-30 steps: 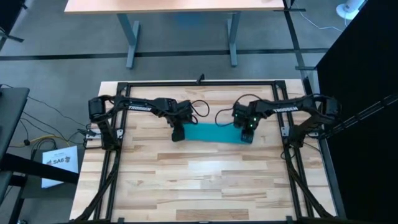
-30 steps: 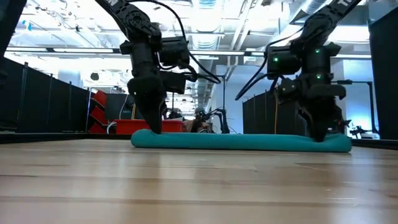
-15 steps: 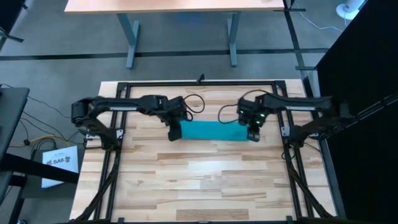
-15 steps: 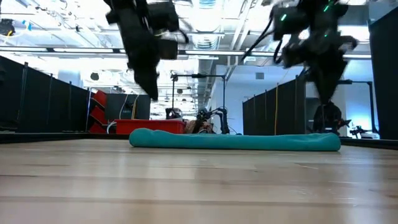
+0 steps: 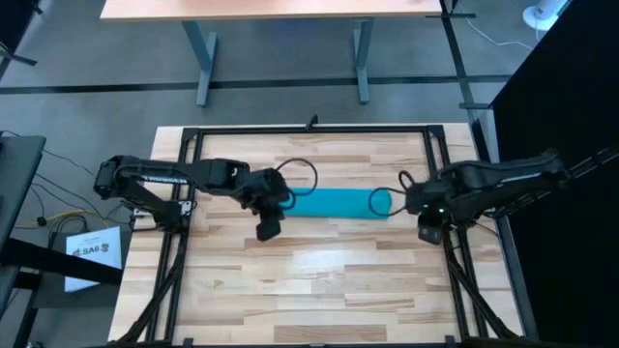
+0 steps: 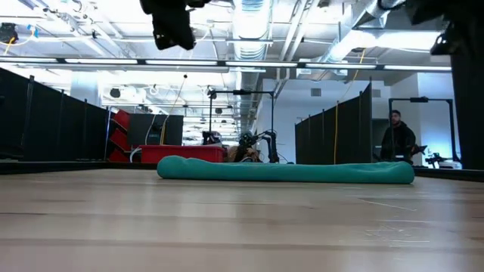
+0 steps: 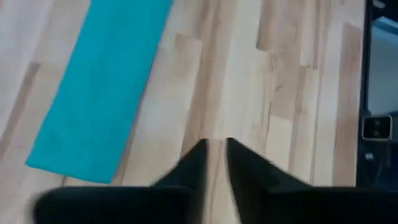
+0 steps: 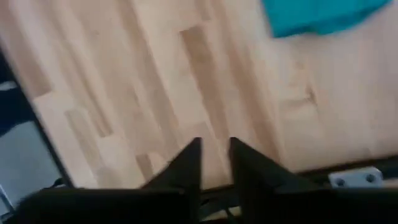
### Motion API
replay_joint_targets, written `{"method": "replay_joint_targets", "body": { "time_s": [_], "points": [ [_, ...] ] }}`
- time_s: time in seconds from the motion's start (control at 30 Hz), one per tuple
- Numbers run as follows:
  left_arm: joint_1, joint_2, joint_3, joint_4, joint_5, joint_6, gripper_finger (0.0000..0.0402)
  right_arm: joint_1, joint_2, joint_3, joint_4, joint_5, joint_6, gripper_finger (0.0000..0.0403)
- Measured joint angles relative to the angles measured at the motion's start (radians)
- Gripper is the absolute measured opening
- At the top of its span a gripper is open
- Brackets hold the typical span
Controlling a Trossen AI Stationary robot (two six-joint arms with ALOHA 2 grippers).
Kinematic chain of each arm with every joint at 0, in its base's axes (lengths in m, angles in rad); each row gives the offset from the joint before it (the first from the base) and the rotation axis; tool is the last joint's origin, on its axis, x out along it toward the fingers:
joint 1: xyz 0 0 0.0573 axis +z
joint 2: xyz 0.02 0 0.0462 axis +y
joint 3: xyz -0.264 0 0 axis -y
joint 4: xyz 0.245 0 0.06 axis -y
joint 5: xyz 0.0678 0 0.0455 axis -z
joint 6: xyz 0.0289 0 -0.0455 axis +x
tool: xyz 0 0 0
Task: Roll towel
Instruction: Return to Home Position
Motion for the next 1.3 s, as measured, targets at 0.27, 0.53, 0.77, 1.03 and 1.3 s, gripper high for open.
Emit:
{"method": "replay_joint_targets", "body": {
  "time_s": [0.27,0.53,0.77,1.03,1.3],
  "points": [
    [-0.066,-0.063,0.001,0.089,0.0,0.064,0.0001,0.107,-0.25,-0.001,0.379,0.116,0.011,0.0001],
    [-0.067,-0.172,-0.001,0.124,-0.002,0.119,0.0,0.132,-0.455,0.0,0.572,0.374,0.004,0.0001],
    [-0.06,-0.309,-0.167,0.223,0.023,0.158,0.0,0.129,-0.512,-0.001,0.57,0.58,-0.01,0.0001],
    [-0.058,-0.557,-0.485,0.414,0.033,0.031,0.0,0.124,-0.534,-0.063,0.459,0.639,0.156,0.0001],
    [-0.061,-0.692,-0.573,0.28,-0.188,-0.303,0.0,0.14,-0.595,-0.394,1.064,0.602,-0.113,0.0001]
  ]
}}
